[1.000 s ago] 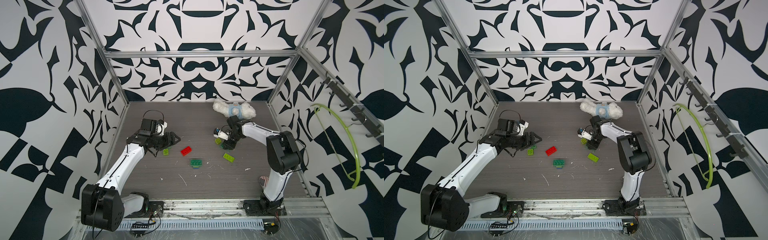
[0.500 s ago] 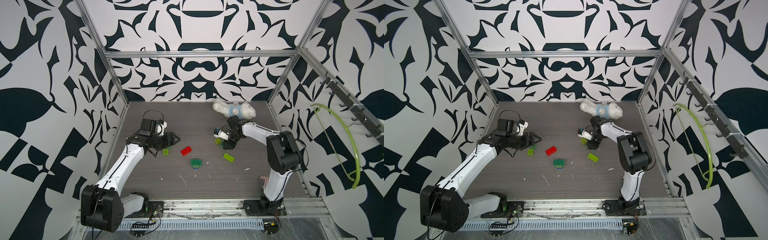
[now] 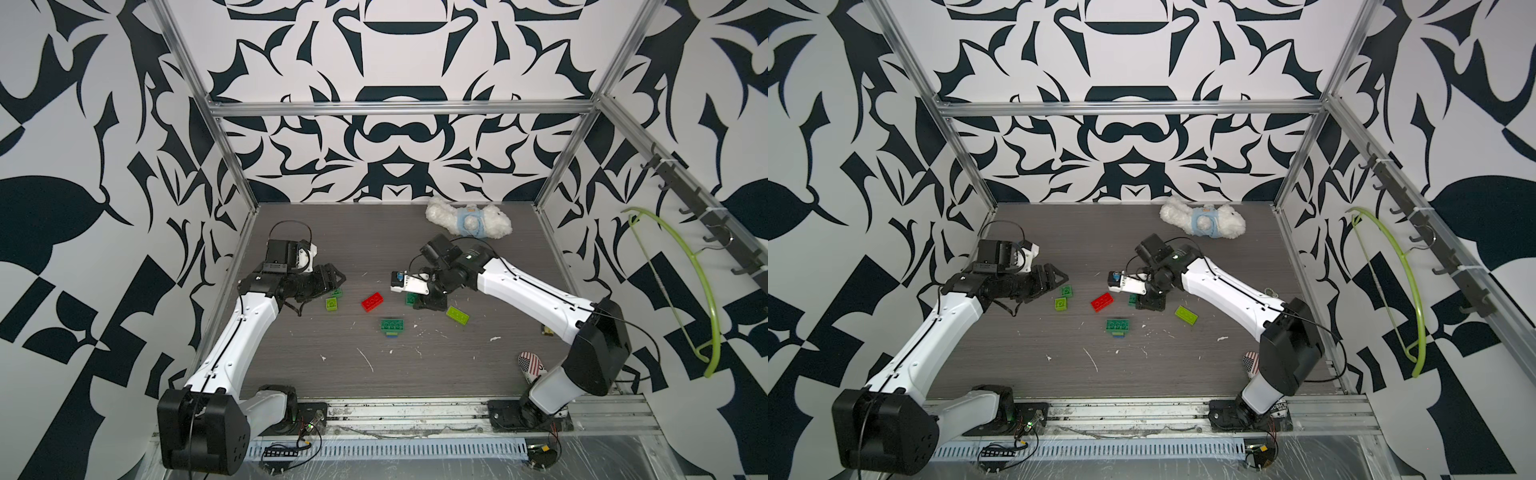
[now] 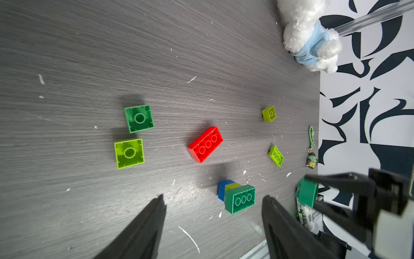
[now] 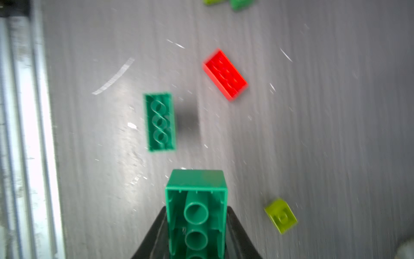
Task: Assemble a carrot with lego
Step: Pick up the lego brick from the center of the board, then assemble the lego brick with the lego brick.
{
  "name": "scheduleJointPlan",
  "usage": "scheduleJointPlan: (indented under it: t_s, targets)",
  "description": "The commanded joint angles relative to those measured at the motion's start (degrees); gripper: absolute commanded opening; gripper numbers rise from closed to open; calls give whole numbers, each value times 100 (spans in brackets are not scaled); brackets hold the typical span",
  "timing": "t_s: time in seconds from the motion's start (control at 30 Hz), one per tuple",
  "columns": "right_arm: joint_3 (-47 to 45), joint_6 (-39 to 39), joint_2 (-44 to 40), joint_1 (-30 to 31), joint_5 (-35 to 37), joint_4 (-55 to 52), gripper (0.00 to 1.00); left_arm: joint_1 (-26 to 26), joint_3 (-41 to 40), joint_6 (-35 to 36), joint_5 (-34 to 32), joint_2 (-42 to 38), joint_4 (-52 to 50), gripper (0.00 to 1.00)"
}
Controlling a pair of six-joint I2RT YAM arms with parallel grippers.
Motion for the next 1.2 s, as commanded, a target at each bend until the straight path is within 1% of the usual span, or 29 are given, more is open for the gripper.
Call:
scheduleJointPlan:
  t_s: [0.0, 0.17, 0.4, 0.57, 0.73, 1.17]
  targets:
    - [467, -30, 291, 294, 119, -343, 27, 44, -94, 166, -174, -89, -179, 75]
    - [747, 21, 726, 674, 215, -420, 27, 43, -239, 141, -163, -96, -82, 75]
    - [896, 457, 1150, 953, 463, -386, 26, 41, -267, 104, -209, -118, -71, 75]
    - [862, 636, 1208, 1000, 521, -234, 26, 45, -290, 104, -217, -152, -62, 75]
    - [1003, 693, 1340, 1007, 642, -304, 26, 54, -267, 104, -159, -129, -42, 75]
    - [1146, 856, 1589, 1030, 687, -367, 26, 50, -293, 104, -140, -157, -23, 75]
